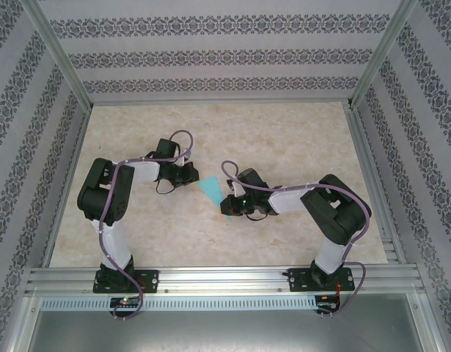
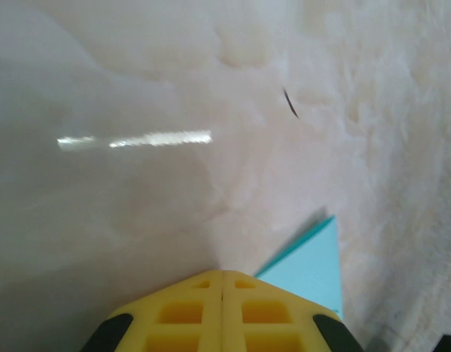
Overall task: Fold a paper plane with a square sheet of paper (pick it up from the middle)
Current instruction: Fold the wing for the fifth time at the center of the table.
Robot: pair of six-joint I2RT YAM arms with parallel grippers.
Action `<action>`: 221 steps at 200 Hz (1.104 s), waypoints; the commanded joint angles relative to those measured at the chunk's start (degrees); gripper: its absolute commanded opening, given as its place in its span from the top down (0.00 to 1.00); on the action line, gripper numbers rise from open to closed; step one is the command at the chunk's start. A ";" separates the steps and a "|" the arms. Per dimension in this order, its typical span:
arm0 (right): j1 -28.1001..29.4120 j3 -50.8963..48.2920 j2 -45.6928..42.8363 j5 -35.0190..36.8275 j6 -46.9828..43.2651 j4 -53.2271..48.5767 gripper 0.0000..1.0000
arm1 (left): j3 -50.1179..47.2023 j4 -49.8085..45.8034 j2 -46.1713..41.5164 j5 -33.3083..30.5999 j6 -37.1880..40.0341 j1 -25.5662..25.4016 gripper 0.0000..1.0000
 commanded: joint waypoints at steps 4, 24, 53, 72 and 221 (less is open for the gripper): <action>0.32 -5.19 5.40 6.50 0.55 -15.10 0.93 | 1.70 -1.36 -1.54 -12.22 1.01 4.51 0.94; 0.53 -4.92 5.08 6.51 0.82 -14.89 0.93 | 0.27 -0.88 -5.17 -8.80 0.74 4.14 0.93; 0.66 -4.48 4.98 6.54 1.00 -14.94 0.93 | -4.76 1.51 -11.77 -4.97 -1.59 1.73 0.92; 0.77 -4.39 5.16 6.54 0.92 -14.98 0.93 | -8.62 3.73 -14.90 -3.50 -3.69 -1.43 0.92; 1.11 -4.39 5.47 7.53 1.13 -15.84 0.94 | -11.00 9.38 -7.28 -5.00 -9.19 -18.18 0.98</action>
